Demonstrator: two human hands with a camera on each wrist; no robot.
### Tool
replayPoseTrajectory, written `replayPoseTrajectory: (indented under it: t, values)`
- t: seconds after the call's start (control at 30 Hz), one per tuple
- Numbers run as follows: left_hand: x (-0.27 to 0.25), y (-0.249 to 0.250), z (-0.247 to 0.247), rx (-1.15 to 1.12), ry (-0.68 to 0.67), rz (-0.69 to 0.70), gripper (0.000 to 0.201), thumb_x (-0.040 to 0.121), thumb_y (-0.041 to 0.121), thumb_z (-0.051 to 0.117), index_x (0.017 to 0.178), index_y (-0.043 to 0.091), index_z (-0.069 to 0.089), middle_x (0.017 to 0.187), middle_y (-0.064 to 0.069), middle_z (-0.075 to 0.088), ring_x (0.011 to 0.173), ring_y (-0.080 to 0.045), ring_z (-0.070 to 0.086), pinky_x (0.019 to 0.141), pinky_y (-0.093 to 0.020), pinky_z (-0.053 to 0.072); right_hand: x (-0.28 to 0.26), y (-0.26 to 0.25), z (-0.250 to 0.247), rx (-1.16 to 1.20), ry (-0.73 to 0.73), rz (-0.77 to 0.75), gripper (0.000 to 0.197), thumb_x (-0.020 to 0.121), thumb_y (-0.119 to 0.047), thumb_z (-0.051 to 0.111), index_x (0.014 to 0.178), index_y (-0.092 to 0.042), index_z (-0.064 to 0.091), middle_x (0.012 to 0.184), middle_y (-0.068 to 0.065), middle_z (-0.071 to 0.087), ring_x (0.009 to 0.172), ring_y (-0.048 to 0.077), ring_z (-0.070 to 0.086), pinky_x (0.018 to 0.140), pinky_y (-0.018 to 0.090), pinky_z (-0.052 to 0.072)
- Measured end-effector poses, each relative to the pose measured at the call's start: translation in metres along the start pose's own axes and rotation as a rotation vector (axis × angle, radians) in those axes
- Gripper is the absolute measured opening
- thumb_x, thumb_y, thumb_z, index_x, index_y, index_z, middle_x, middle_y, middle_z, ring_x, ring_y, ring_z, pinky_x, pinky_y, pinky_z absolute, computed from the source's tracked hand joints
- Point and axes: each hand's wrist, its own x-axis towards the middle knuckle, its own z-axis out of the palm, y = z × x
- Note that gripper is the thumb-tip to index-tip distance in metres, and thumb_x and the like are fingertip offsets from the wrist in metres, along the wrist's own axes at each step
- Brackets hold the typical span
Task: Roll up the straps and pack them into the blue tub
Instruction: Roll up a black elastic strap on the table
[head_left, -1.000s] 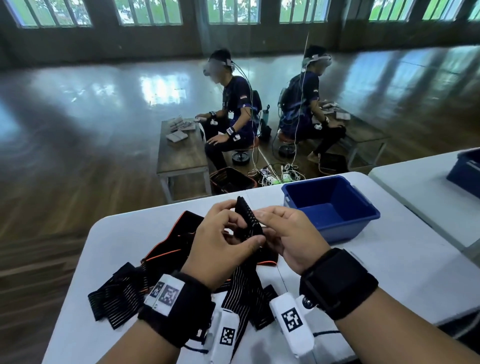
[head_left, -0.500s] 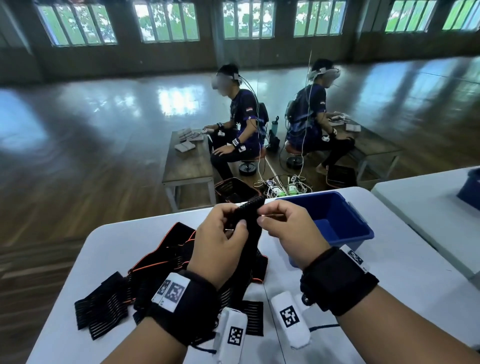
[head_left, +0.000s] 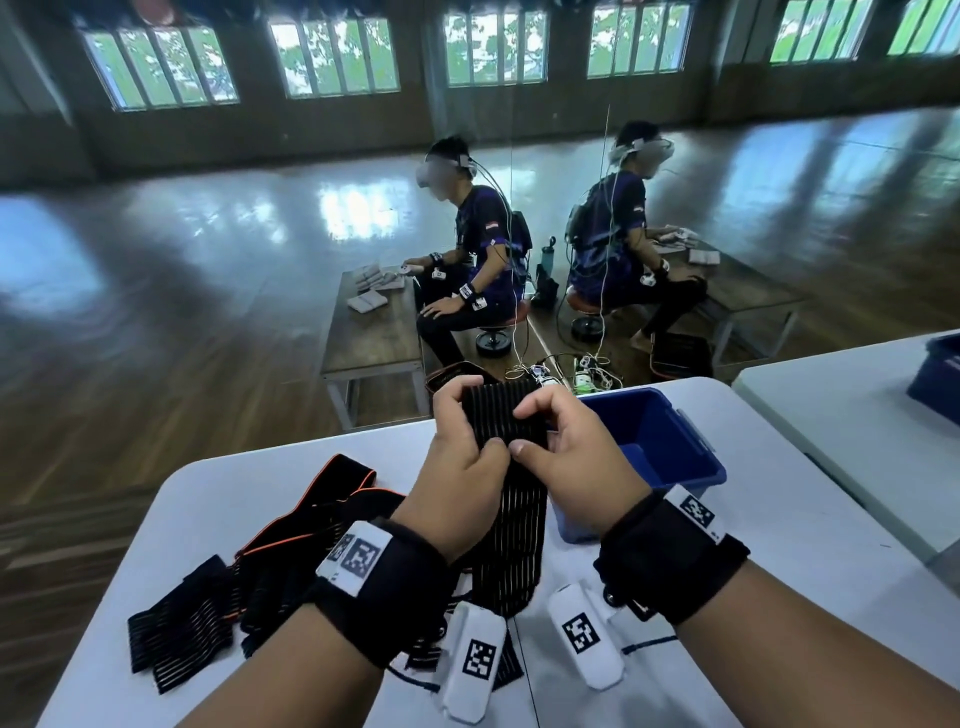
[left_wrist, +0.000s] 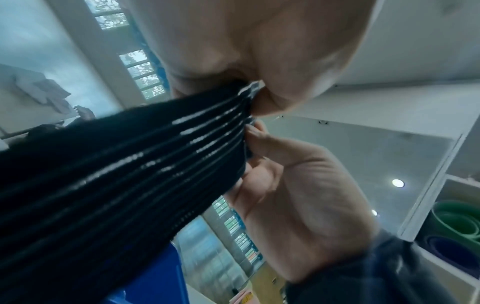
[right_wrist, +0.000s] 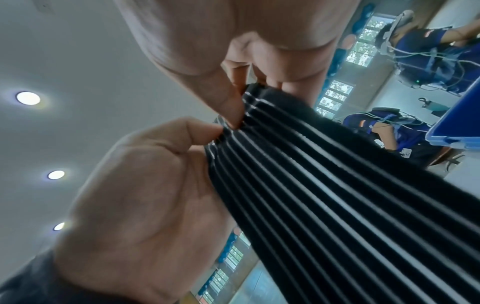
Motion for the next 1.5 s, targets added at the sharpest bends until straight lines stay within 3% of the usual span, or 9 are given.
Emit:
replayPoseTrajectory:
  t: [0.2, 0.37, 0.5, 0.7, 0.97, 1.07, 1.2, 1.37, 1.5]
  values:
    - [0.022, -0.054, -0.003, -0.103, -0.002, -0.213, 0.039, 0.098, 0.025, 0.046, 0.136, 0.032, 0.04, 0.108, -0.005, 0.06, 0.086, -0.018, 0.062, 0.07, -0.035, 0.052, 0.009, 0.009, -0.022, -0.105, 0.077, 0.034, 0.034, 0.084, 0.003, 0.068, 0.091, -0.03, 0.062, 0.097, 0.007, 0.068, 0.089, 0.023, 0.068, 0.085, 0.05, 0.059]
    - [0.025, -0.154, -0.018, 0.519, -0.262, -0.364, 0.05, 0.096, 0.052, 0.047, 0.144, 0.035, 0.043, 0.131, -0.002, 0.057, 0.121, -0.021, 0.056, 0.105, -0.041, 0.045, 0.004, 0.021, -0.038, -0.164, 0.108, 0.082, 0.033, 0.085, 0.002, 0.068, 0.091, -0.03, 0.063, 0.102, 0.01, 0.07, 0.093, 0.027, 0.069, 0.086, 0.052, 0.058]
    - [0.004, -0.201, -0.019, 1.037, -0.57, -0.437, 0.062, 0.096, 0.062, 0.036, 0.153, 0.052, 0.016, 0.166, 0.005, 0.018, 0.15, -0.034, 0.02, 0.115, -0.059, 0.03, -0.003, 0.03, -0.046, -0.178, 0.119, 0.134, 0.029, 0.087, 0.001, 0.068, 0.094, -0.026, 0.063, 0.101, 0.008, 0.071, 0.094, 0.027, 0.071, 0.086, 0.052, 0.059]
    - [-0.036, -0.222, -0.025, 1.235, -0.743, -0.424, 0.061, 0.098, 0.067, 0.027, 0.154, 0.054, 0.006, 0.168, 0.01, -0.017, 0.151, -0.047, -0.01, 0.115, -0.067, 0.019, -0.005, 0.041, -0.043, -0.188, 0.103, 0.176, 0.029, 0.087, 0.002, 0.068, 0.093, -0.027, 0.063, 0.101, 0.008, 0.071, 0.094, 0.026, 0.071, 0.083, 0.05, 0.061]
    - [-0.073, -0.21, -0.075, 1.15, -0.752, -0.342, 0.048, 0.095, 0.053, 0.044, 0.142, 0.058, 0.035, 0.168, 0.016, 0.0, 0.154, -0.041, -0.006, 0.118, -0.065, 0.012, 0.013, 0.038, -0.019, -0.128, 0.067, 0.175, 0.026, 0.088, 0.007, 0.066, 0.097, -0.017, 0.062, 0.099, 0.008, 0.07, 0.09, 0.02, 0.071, 0.081, 0.038, 0.062]
    - [-0.086, -0.205, -0.081, 1.048, -0.657, -0.402, 0.025, 0.095, 0.054, 0.044, 0.112, 0.052, 0.062, 0.164, 0.023, 0.016, 0.155, -0.035, -0.002, 0.119, -0.059, 0.014, 0.019, 0.033, -0.014, -0.095, 0.066, 0.147, 0.025, 0.087, 0.01, 0.065, 0.098, -0.013, 0.062, 0.097, 0.006, 0.069, 0.085, 0.012, 0.069, 0.075, 0.026, 0.059]
    - [-0.092, -0.205, -0.073, 1.019, -0.568, -0.454, 0.04, 0.096, 0.063, 0.042, 0.067, 0.038, 0.055, 0.15, 0.025, 0.042, 0.155, -0.032, 0.005, 0.116, -0.054, 0.021, 0.025, 0.028, -0.012, -0.067, 0.059, 0.12, 0.026, 0.087, 0.009, 0.065, 0.1, -0.013, 0.062, 0.1, 0.007, 0.07, 0.09, 0.017, 0.069, 0.08, 0.029, 0.06]
    - [-0.097, -0.201, -0.057, 1.097, -0.501, -0.447, 0.026, 0.094, 0.046, 0.053, 0.097, 0.026, 0.07, 0.147, 0.02, 0.045, 0.154, -0.033, 0.006, 0.114, -0.051, 0.028, 0.027, 0.021, -0.011, -0.069, 0.038, 0.092, 0.029, 0.088, 0.008, 0.065, 0.096, -0.019, 0.062, 0.105, 0.014, 0.07, 0.099, 0.031, 0.07, 0.088, 0.045, 0.06]
    - [-0.099, -0.199, -0.058, 1.092, -0.485, -0.411, 0.018, 0.092, 0.041, 0.047, 0.088, 0.03, 0.061, 0.137, 0.022, 0.052, 0.147, -0.032, 0.023, 0.109, -0.049, 0.034, 0.029, 0.003, -0.013, -0.057, 0.059, 0.036, 0.029, 0.087, 0.006, 0.065, 0.095, -0.022, 0.063, 0.106, 0.018, 0.069, 0.098, 0.037, 0.069, 0.086, 0.052, 0.059]
